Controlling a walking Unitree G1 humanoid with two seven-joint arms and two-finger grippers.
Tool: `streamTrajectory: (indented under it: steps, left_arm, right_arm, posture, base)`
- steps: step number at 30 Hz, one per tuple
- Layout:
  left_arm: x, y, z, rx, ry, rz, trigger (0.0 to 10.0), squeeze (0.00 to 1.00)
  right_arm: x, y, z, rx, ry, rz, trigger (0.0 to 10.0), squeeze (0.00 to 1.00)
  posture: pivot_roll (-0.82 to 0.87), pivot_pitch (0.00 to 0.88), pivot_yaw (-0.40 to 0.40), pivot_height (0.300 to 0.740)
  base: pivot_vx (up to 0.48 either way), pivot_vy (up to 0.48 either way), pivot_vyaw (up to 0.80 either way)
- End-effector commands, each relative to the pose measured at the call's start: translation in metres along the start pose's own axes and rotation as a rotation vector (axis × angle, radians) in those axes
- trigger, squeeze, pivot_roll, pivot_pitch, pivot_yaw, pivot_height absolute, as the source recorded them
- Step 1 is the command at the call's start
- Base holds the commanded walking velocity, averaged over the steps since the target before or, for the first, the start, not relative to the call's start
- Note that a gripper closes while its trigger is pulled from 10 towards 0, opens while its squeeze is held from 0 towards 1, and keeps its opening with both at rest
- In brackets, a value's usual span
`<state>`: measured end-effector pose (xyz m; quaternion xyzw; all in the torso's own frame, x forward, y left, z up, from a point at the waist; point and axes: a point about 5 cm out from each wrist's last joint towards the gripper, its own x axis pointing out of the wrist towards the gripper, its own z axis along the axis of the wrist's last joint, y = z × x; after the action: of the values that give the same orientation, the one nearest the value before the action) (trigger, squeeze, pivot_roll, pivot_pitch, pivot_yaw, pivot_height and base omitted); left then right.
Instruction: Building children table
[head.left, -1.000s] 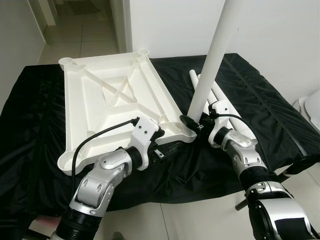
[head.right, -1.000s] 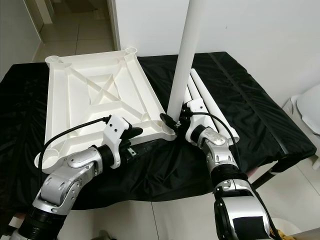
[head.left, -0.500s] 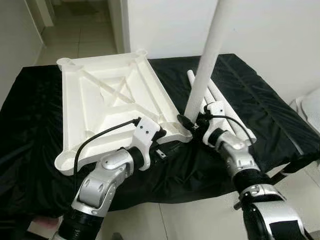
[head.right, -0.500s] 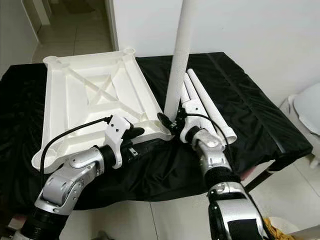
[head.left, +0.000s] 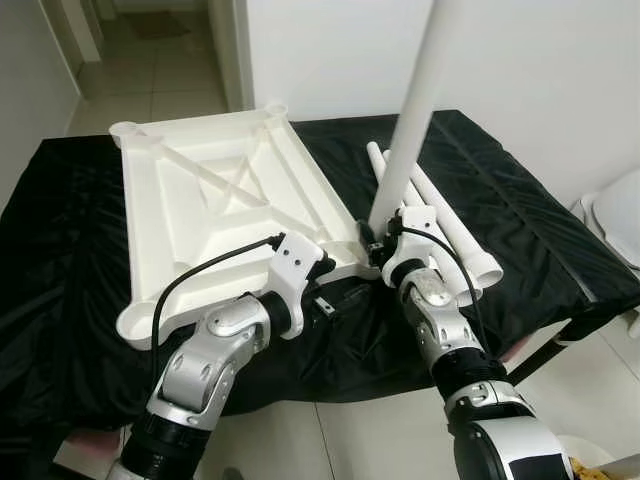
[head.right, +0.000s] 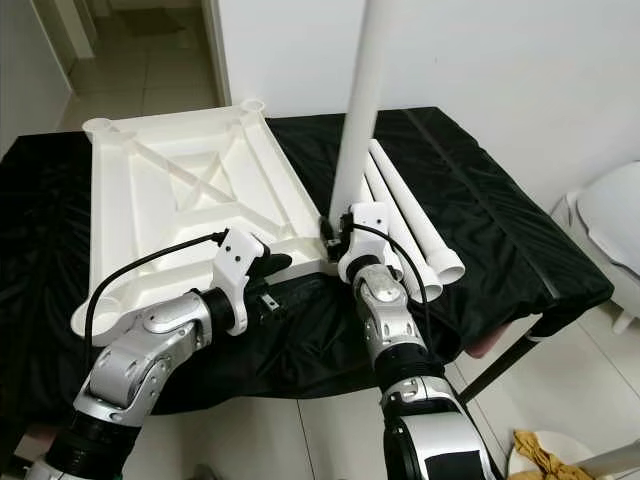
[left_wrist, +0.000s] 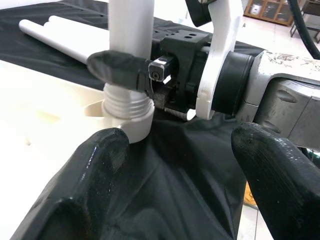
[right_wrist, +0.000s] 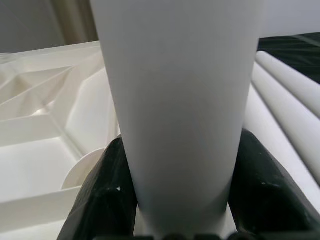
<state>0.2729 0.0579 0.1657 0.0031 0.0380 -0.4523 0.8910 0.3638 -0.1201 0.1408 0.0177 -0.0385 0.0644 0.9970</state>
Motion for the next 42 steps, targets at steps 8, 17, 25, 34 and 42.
streamTrajectory:
  steps: [8, 17, 25, 34, 42]
  left_arm:
    - [0.003, -0.002, -0.002, 0.0, 0.007, 0.015, 10.0, 0.0]
    - [0.003, -0.003, -0.002, -0.002, 0.005, 0.018, 10.0, 0.0]
    - [0.004, -0.004, -0.003, -0.003, 0.001, 0.018, 10.0, 0.0]
    - [0.005, -0.003, -0.003, 0.002, 0.0, 0.014, 10.0, 0.0]
    - [0.004, -0.003, -0.003, 0.006, 0.001, 0.017, 10.0, 0.0]
  right_arm:
    - [0.0, 0.002, 0.004, 0.03, 0.01, -0.208, 10.0, 0.0]
    - [-0.001, 0.009, 0.006, 0.054, -0.007, -0.15, 10.0, 1.0]
    - [-0.002, 0.006, 0.012, 0.065, -0.041, -0.058, 10.0, 1.0]
    - [-0.005, -0.024, 0.019, 0.004, -0.03, 0.157, 10.0, 0.0]
    - [-0.016, -0.041, 0.013, -0.082, 0.014, 0.382, 10.0, 0.0]
  posture:
    - [-0.05, 0.013, -0.01, 0.74]
    - [-0.05, 0.006, -0.022, 0.74]
    - [-0.06, 0.0, -0.027, 0.74]
    - [-0.06, 0.0, -0.03, 0.74]
    - [-0.06, 0.0, -0.031, 0.74]
  base:
    - [0.0, 0.0, 0.0]
    - [0.0, 0.0, 0.0]
    - [0.0, 0.0, 0.0]
    - [0.0, 0.0, 0.0]
    - [0.0, 0.0, 0.0]
